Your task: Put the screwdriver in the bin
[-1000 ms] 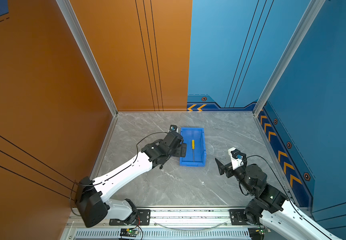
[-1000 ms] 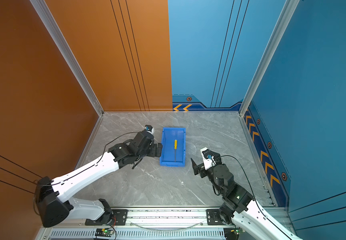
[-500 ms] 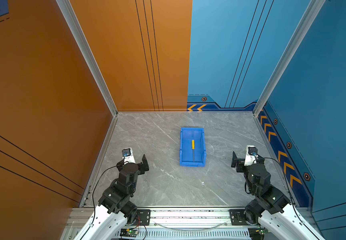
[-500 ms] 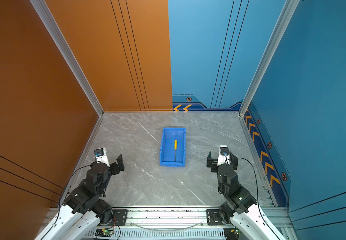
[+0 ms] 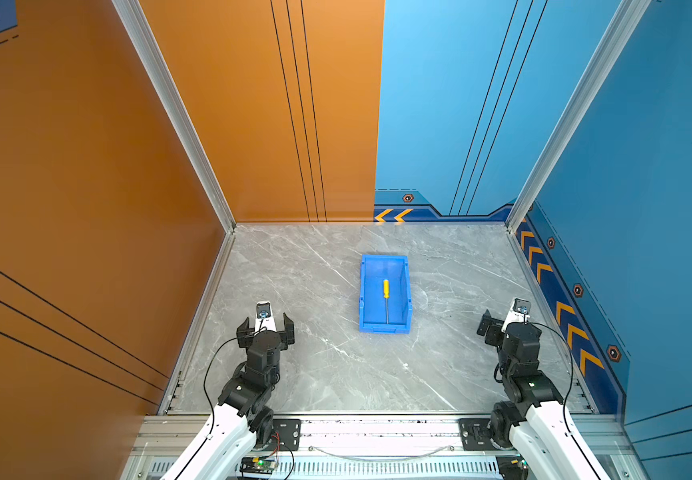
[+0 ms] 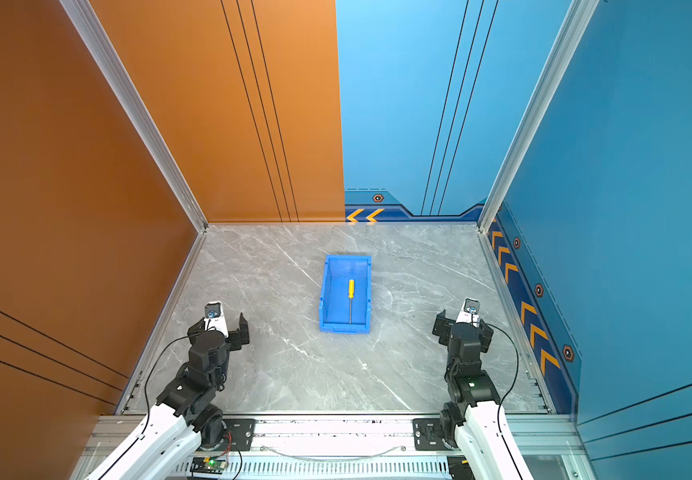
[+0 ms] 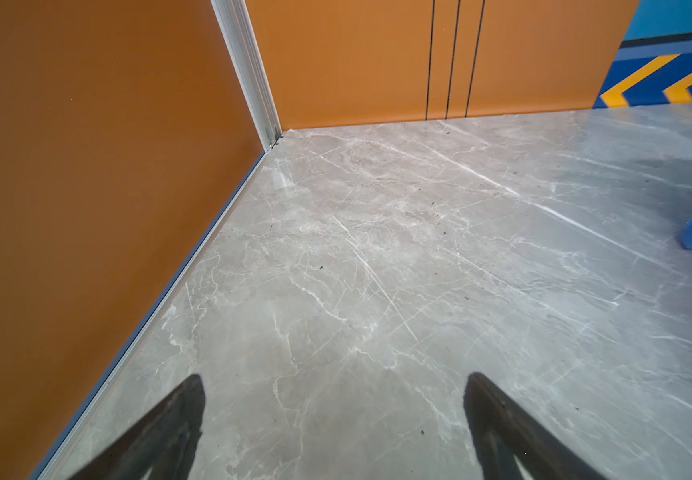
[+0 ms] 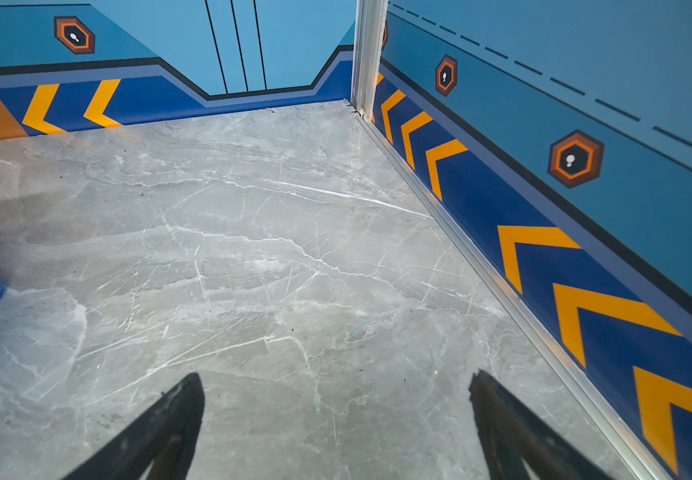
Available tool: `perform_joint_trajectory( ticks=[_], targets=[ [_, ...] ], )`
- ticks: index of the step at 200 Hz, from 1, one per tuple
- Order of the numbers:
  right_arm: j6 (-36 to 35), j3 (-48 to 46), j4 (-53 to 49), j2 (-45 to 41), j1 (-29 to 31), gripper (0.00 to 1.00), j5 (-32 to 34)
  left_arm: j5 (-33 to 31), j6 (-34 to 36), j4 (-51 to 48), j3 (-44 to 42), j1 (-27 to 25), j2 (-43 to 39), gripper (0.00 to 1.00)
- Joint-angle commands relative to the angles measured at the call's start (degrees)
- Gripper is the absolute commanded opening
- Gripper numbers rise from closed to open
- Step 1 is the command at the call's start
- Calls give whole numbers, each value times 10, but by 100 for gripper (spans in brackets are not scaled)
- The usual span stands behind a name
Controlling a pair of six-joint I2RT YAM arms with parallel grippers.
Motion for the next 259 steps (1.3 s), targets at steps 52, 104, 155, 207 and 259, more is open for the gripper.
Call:
perform_joint_trajectory(
  ticks=[52, 104, 155, 207, 259],
  targets=[
    [17, -24, 135, 95, -36, 100, -75, 28, 19, 187, -8, 50, 154, 98],
    [11, -19, 196, 156, -40, 100, -88, 54, 20, 241, 18, 70, 246, 98],
    [7, -15, 246, 202, -40, 100, -84, 84, 24, 302, 49, 84, 339, 98],
    [-4, 7, 280, 266, -42, 100, -94, 118, 35, 330, 88, 91, 412, 98],
    [-5, 18, 335, 319, -44, 100, -96, 148, 23, 355, 120, 117, 470, 98]
  ],
)
